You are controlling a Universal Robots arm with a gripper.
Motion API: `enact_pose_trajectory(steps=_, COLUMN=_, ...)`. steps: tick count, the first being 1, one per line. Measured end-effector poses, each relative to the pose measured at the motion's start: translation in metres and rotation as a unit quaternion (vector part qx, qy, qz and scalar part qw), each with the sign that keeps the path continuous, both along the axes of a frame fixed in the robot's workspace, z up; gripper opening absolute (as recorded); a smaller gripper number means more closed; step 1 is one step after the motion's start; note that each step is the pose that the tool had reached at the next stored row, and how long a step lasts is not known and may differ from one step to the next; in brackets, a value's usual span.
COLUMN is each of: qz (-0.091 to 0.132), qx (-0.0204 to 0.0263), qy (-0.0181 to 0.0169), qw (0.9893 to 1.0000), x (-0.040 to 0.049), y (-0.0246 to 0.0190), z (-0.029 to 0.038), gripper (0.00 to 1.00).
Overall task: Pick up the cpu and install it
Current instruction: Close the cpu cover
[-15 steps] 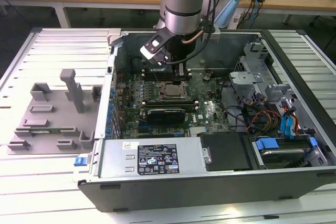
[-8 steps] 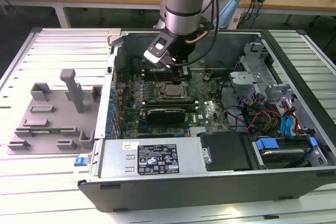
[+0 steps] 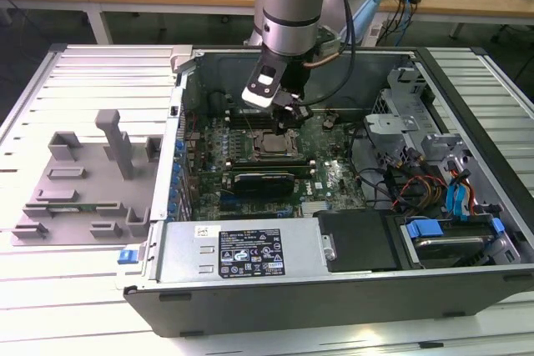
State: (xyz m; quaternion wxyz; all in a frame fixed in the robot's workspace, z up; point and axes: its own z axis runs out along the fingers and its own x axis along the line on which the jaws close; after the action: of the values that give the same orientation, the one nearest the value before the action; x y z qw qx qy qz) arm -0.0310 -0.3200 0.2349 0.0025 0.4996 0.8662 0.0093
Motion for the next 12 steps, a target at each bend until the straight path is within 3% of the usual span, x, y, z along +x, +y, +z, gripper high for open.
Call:
enact_pose_trajectory(steps=2, qz=0.023, qx=0.0, qy=0.0, qw=0.9997, x=0.0, y=0.0, z=0.0, gripper=0.11)
enact_pose_trajectory(steps=4, qz=0.063, qx=0.0, qy=0.0, qw=0.998, x=0.0, y=0.0, z=-0.0001, gripper=0.11)
enact_pose_trajectory(steps=5, qz=0.083, qx=0.0, qy=0.0, qw=0.9966, x=0.0, y=0.0, z=-0.0001, gripper=0.11)
enact_pose_trajectory(steps=6, qz=0.112, qx=0.0, qy=0.0, qw=0.9937, x=0.0, y=0.0, z=-0.0001, gripper=0.11)
enact_pose_trajectory(steps=10, qz=0.116, qx=0.0, qy=0.0, qw=0.9932, x=0.0, y=0.0, z=-0.0001, gripper=0.11)
enact_pose_trajectory(steps=12, qz=0.123, qx=0.0, qy=0.0, qw=0.9924, x=0.0, y=0.0, z=-0.0001, gripper=0.11)
